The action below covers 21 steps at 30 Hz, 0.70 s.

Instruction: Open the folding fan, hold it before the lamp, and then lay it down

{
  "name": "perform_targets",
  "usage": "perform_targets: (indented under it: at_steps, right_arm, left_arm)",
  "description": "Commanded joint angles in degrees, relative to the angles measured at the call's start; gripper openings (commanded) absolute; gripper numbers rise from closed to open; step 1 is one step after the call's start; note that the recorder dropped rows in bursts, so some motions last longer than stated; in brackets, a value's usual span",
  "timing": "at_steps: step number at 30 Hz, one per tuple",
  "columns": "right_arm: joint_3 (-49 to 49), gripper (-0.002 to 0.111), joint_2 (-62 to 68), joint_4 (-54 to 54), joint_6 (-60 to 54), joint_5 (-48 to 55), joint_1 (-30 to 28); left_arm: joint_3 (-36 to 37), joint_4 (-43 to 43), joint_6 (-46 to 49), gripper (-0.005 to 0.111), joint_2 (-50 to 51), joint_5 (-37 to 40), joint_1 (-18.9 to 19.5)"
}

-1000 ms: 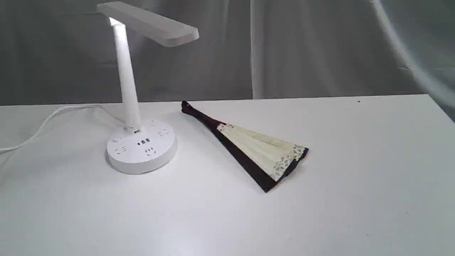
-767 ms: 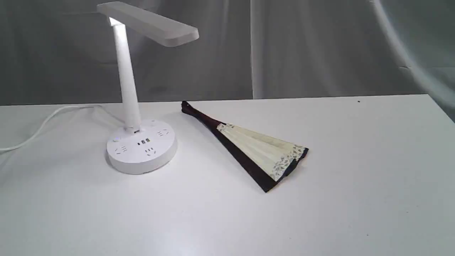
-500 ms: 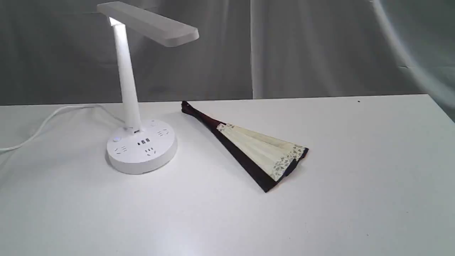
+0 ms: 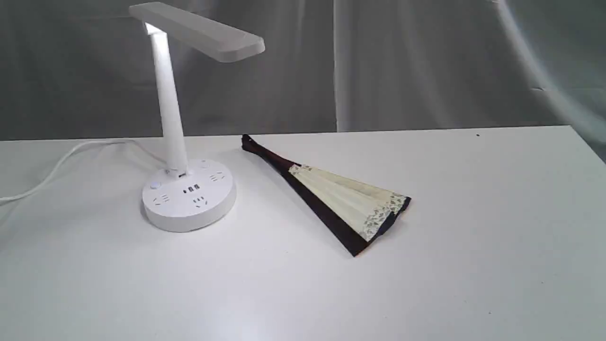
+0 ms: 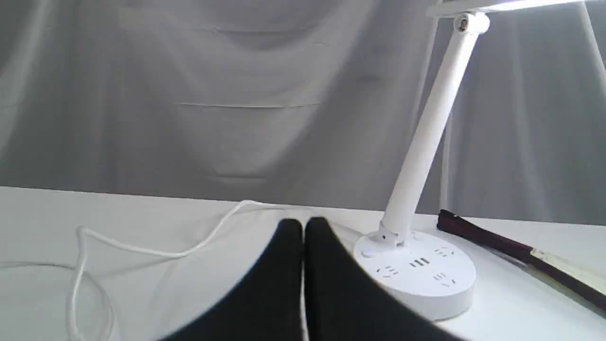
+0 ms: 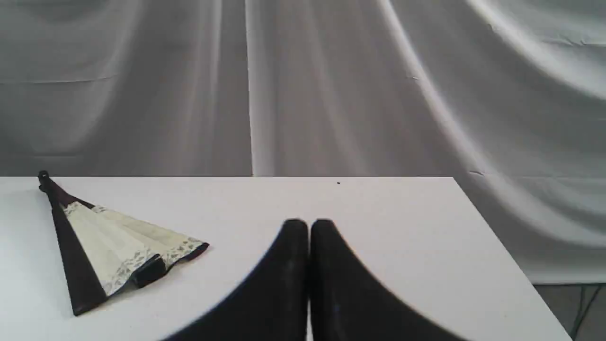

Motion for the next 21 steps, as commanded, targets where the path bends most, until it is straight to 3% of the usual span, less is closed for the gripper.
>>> perform_targets:
  at_steps: [1, 8, 15, 21]
  right_arm:
    - [-2.95, 0.000, -0.22, 0.60, -0.06, -1.06, 0.00]
    - [-8.57, 0.000, -0.22, 0.60, 0.05, -0.41, 0.00]
    - [-12.61, 0.000, -0.22, 0.60, 0.18, 2.60, 0.00]
    - [-13.85, 0.000, -0.22, 1.08, 2.04, 5.69, 0.00]
  left_arm:
    - [-4.24, -0.56, -0.80, 0.000, -0.21, 3.31, 0.03]
    - [-12.30, -0.71, -0.89, 0.000, -0.21, 10.10, 0.03]
    - [-21.94, -0.71, -5.43, 0.000, -0.21, 25.06, 0.03]
    - [-24.62, -0.46, -5.15, 0.000, -0.21, 22.79, 0.03]
